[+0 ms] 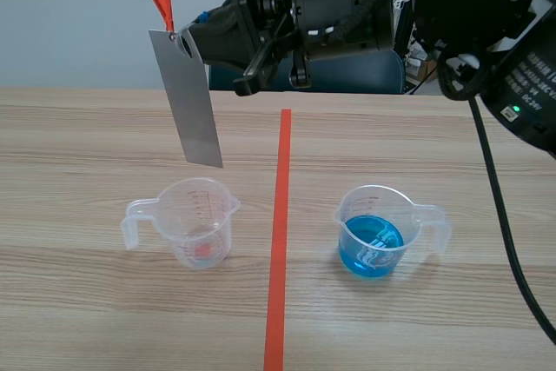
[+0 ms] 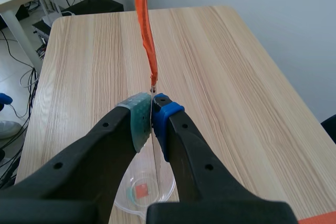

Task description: Do the redox reaction experiment. put the plate into the left beaker

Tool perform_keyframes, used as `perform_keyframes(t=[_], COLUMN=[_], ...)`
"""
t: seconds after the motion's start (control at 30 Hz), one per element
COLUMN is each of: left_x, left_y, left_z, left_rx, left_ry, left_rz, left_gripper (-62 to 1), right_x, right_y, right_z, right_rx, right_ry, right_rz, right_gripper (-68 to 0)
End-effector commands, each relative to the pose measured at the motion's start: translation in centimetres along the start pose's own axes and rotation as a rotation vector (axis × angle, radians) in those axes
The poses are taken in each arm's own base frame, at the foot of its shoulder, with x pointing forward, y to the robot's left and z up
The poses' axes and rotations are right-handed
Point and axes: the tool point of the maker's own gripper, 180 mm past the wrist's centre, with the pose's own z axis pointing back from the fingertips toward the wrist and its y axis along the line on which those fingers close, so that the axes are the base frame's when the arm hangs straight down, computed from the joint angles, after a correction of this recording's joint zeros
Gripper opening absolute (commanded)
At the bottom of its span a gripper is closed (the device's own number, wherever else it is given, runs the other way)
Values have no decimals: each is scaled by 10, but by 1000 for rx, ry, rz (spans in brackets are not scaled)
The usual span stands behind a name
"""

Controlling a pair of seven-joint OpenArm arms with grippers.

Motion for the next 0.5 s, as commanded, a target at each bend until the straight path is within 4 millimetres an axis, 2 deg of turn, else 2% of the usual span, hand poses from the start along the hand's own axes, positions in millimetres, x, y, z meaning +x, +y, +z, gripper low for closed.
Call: perform_keyframes(t=[0.0, 0.17, 0.47], left_x=[6, 6, 6], left_y=[3, 3, 3], left_z=[-4, -4, -4], left_rx=[7, 7, 7], left_ry=[-34, -34, -34], left_rz=[-10, -10, -10], left_gripper=[14, 14, 14], right_x=[23, 31, 32], right_y=[-4, -1, 3], right_z=[5, 6, 5], right_rx=[2, 22, 48], right_ry=[-53, -92, -95], right_rz=[39, 11, -28], right_gripper=[-669, -670, -670])
